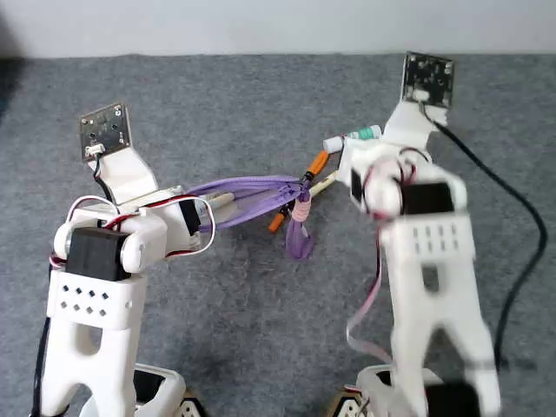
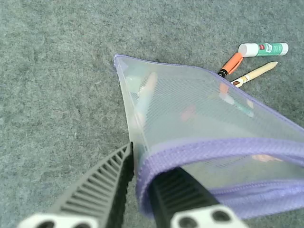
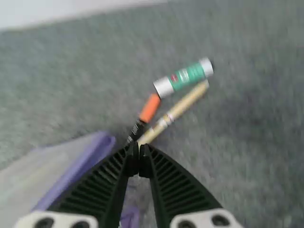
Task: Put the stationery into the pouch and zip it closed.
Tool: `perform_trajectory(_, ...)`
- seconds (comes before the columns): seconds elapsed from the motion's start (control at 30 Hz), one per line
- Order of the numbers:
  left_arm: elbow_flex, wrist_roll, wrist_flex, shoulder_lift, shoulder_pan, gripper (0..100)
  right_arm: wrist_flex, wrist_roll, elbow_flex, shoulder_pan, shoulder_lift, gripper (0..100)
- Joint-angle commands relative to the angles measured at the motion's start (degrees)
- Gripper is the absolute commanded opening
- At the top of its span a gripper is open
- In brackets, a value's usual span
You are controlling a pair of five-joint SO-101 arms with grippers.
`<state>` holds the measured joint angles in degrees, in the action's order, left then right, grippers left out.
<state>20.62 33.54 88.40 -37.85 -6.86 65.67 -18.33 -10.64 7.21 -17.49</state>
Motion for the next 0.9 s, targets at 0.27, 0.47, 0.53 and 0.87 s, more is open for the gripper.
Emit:
perform_trajectory(0.27,-1.8,0.53,-0.18,0.0,-0.35,1,14.81,-8.88,38.86,-2.68,37.85,11.1)
perform_trajectory(0.47,-1.8,0.53,-0.09,0.0,-0.35,1,17.19,-9.32,56.0,-2.24,53.67,13.9)
perform_trajectory(0.53,-1.8,0.53,-0.09,0.0,-0.35,1,17.19,-9.23,60.66,-1.98,58.42,13.8)
perform_trajectory(0.87,-1.8,0.53,-0.09,0.0,-0.09,1,17.27,-9.14,76.4,0.13,75.82,18.9)
